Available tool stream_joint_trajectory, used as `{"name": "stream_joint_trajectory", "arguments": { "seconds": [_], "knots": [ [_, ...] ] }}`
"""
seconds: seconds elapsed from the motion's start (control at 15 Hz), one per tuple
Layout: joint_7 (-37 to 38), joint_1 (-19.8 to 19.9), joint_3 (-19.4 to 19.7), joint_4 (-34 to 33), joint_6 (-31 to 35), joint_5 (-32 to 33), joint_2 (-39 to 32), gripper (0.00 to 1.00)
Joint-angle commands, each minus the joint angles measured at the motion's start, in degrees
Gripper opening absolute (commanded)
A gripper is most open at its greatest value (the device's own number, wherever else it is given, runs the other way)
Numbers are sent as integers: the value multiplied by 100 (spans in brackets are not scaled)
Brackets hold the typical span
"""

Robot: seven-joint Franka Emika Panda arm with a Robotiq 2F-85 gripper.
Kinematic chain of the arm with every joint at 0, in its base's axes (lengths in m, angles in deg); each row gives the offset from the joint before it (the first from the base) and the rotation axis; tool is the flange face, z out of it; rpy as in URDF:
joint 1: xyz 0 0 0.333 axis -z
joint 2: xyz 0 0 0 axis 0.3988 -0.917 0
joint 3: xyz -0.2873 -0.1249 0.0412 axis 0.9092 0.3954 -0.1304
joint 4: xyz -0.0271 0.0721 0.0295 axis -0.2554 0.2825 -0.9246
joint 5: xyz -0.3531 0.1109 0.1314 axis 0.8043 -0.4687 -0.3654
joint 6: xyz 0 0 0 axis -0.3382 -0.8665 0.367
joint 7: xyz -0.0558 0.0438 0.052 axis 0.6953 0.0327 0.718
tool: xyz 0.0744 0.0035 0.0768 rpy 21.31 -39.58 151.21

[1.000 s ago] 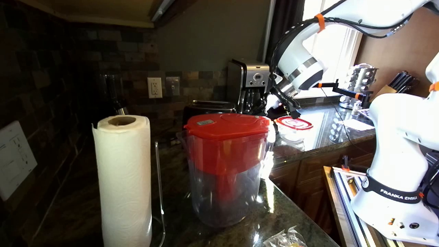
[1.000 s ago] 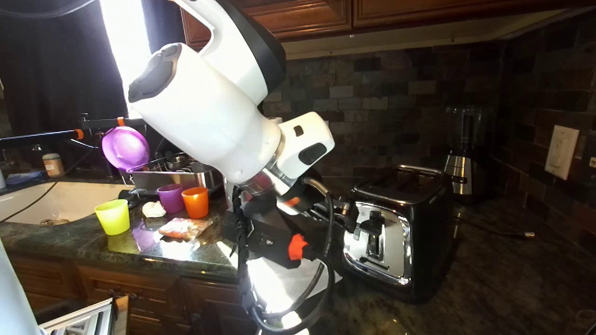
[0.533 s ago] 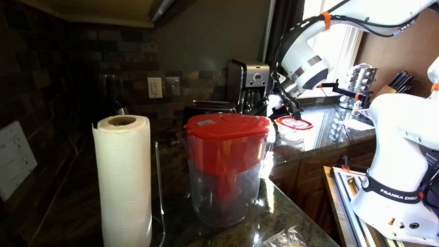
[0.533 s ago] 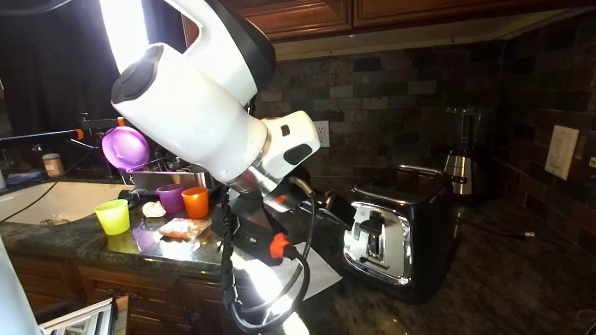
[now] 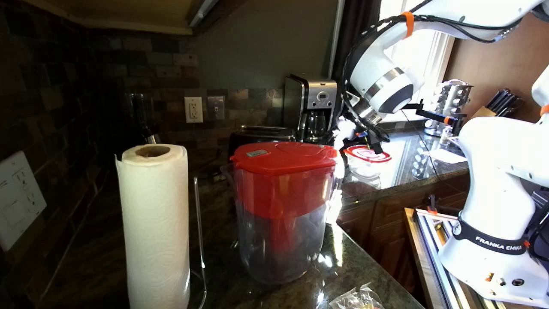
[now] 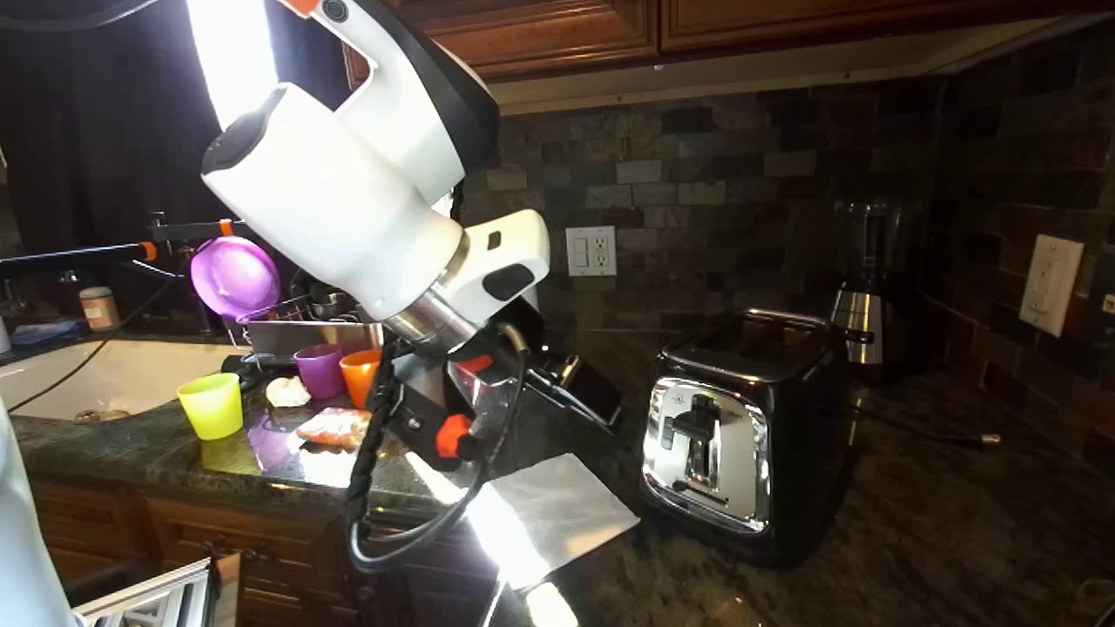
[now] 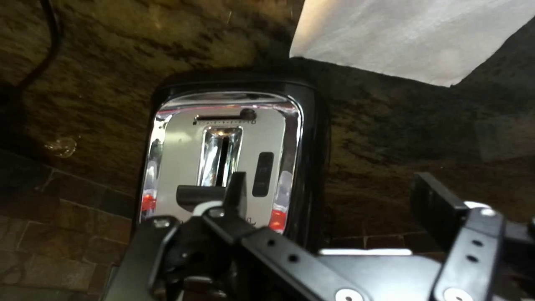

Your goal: Press a button on the toaster

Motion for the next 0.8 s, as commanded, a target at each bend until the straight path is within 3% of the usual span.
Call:
{"name": "stream_joint_trajectory", "arguments": {
  "seconds": [0.0, 0.2, 0.27, 0.73],
  "knots": [
    [-558, -751, 159, 74, 981, -1198, 460, 100],
    [-1138, -1320, 249, 98, 2086, -2276, 1122, 100],
    [-562, -964, 45, -9, 1557, -1627, 406, 100],
    [-605, -1015, 37, -11, 1674, -1680, 470, 100]
  ]
}}
